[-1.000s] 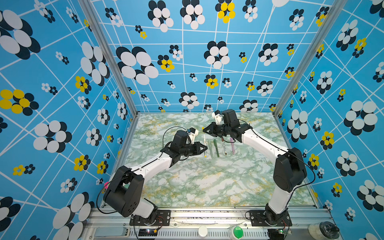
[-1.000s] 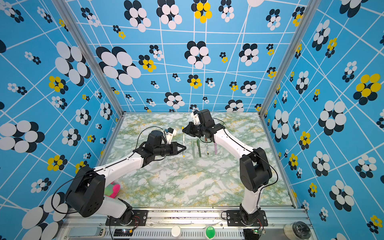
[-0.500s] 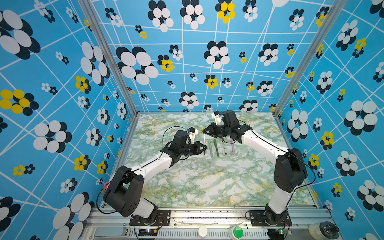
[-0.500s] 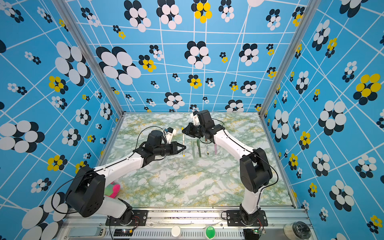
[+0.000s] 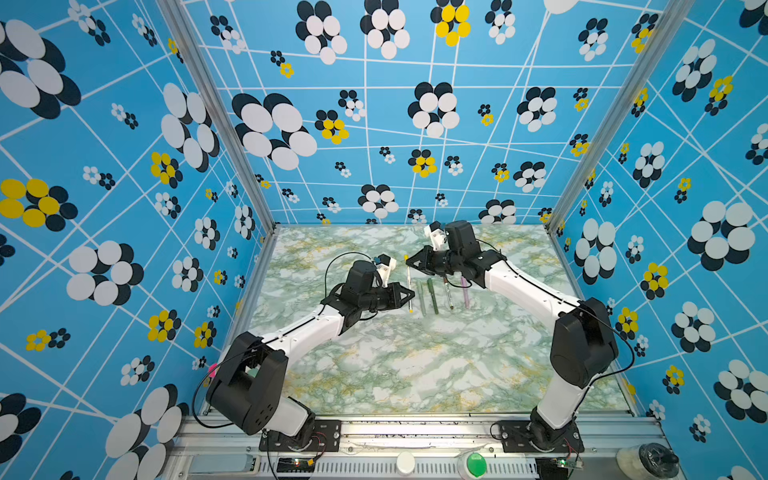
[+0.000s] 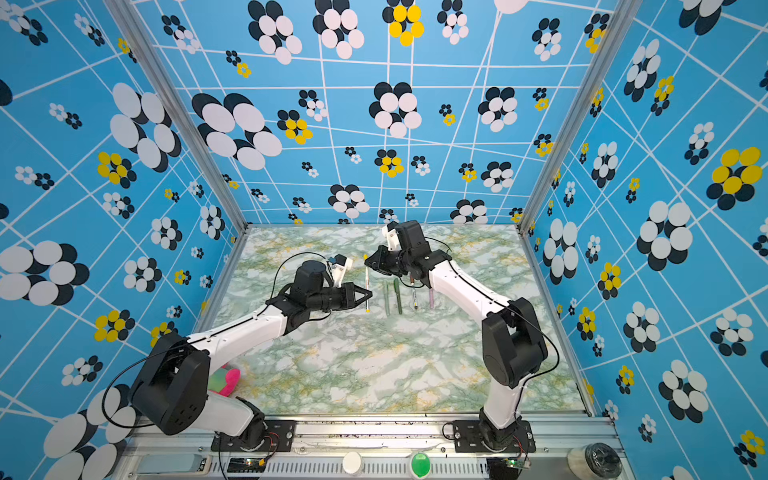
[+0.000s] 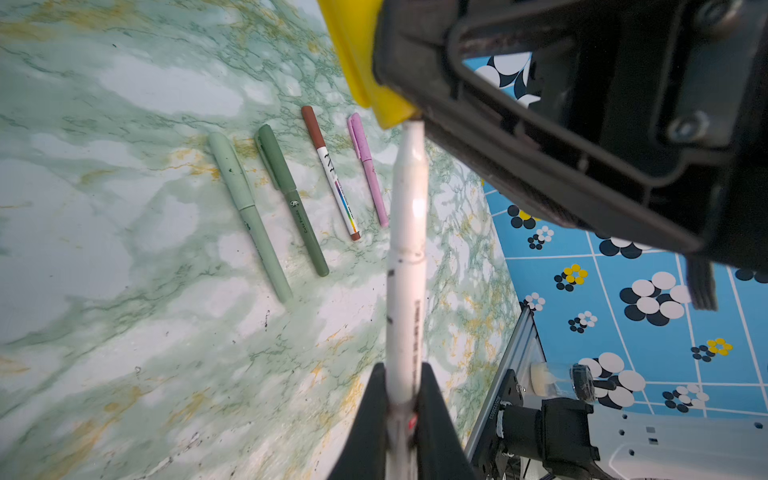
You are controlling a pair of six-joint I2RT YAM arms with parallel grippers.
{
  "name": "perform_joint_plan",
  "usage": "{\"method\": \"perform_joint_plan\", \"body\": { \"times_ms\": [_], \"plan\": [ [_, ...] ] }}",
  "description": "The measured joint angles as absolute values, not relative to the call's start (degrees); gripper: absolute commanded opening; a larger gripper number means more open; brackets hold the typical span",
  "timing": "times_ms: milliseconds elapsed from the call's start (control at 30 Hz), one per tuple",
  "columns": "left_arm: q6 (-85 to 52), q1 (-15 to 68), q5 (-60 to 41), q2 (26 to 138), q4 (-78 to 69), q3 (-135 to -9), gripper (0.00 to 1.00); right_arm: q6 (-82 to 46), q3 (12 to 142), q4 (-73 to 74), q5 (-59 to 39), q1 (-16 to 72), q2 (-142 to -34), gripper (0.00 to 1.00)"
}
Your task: Insert the pens into the pen caps
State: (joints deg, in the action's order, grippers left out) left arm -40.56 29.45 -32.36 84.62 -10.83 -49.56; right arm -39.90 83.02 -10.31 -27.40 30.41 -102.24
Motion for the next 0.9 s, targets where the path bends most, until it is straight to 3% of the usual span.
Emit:
{"method": "perform_joint_plan", "body": {
  "times_ms": [900],
  "plan": [
    [-40.99,29.76,-30.94,84.42,-11.84,-49.39,0.0,-40.75,81.54,-8.78,-27.75,30.76,-101.12,0.0]
  ]
}}
